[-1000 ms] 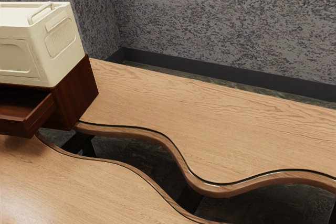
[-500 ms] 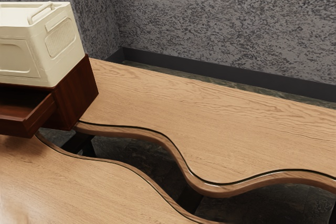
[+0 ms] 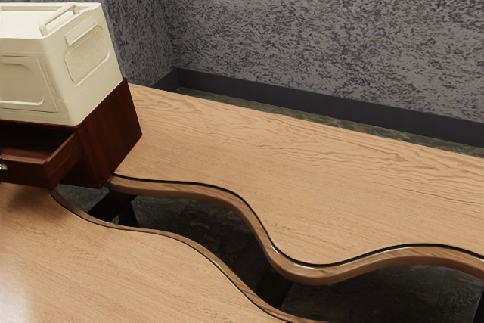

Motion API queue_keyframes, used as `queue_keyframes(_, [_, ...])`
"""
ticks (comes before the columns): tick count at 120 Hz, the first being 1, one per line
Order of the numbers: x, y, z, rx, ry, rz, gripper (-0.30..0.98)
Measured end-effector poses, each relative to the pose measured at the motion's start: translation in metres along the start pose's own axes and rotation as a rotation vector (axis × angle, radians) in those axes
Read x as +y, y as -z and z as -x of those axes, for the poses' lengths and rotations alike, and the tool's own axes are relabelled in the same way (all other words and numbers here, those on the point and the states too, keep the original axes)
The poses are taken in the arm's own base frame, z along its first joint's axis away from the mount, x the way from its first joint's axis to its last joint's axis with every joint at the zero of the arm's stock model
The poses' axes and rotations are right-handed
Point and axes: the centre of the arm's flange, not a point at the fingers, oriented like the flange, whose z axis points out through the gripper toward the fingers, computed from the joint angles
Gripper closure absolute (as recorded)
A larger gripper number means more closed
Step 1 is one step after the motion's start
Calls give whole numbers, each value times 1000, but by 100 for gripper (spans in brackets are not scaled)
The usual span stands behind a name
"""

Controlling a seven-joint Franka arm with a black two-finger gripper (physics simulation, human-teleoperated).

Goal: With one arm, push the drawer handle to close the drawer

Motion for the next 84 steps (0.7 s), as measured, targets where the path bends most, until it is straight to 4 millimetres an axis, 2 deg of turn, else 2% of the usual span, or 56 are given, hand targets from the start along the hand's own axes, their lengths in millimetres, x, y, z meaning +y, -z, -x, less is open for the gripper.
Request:
queue_keyframes(41, [-3,-8,-38,50,-35,-14,79])
queue_keyframes(74, [-8,-6,-56,89,-43,-34,79])
queue_keyframes(84, [-9,-14,-60,90,-46,-28,79])
